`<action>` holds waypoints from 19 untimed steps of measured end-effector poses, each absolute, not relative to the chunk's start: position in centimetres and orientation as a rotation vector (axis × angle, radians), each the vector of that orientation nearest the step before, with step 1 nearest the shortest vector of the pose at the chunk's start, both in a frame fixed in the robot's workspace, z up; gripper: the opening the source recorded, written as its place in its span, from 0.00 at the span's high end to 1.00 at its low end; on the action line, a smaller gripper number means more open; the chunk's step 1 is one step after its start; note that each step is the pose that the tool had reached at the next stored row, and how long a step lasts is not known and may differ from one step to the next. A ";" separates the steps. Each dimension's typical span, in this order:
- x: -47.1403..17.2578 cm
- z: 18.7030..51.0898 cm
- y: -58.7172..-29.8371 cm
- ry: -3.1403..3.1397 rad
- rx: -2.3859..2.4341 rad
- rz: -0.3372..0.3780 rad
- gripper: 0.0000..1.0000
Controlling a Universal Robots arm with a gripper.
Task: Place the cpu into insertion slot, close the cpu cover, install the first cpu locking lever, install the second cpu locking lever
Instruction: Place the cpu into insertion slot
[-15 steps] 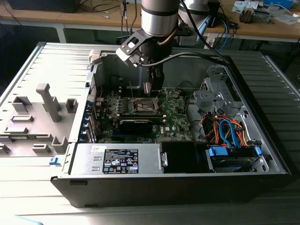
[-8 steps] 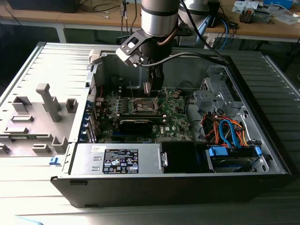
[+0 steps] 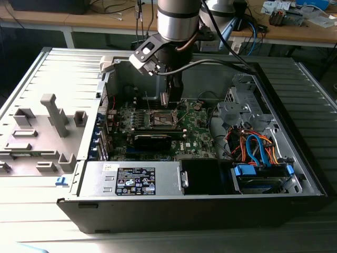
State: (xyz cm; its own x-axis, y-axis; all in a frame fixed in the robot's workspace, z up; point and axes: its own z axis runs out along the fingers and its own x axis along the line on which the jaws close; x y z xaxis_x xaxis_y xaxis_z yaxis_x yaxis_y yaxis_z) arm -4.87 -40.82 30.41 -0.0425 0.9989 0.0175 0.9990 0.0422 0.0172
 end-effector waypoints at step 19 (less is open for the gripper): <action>-5.3 30.3 -40.7 -2.267 -2.173 -0.038 0.45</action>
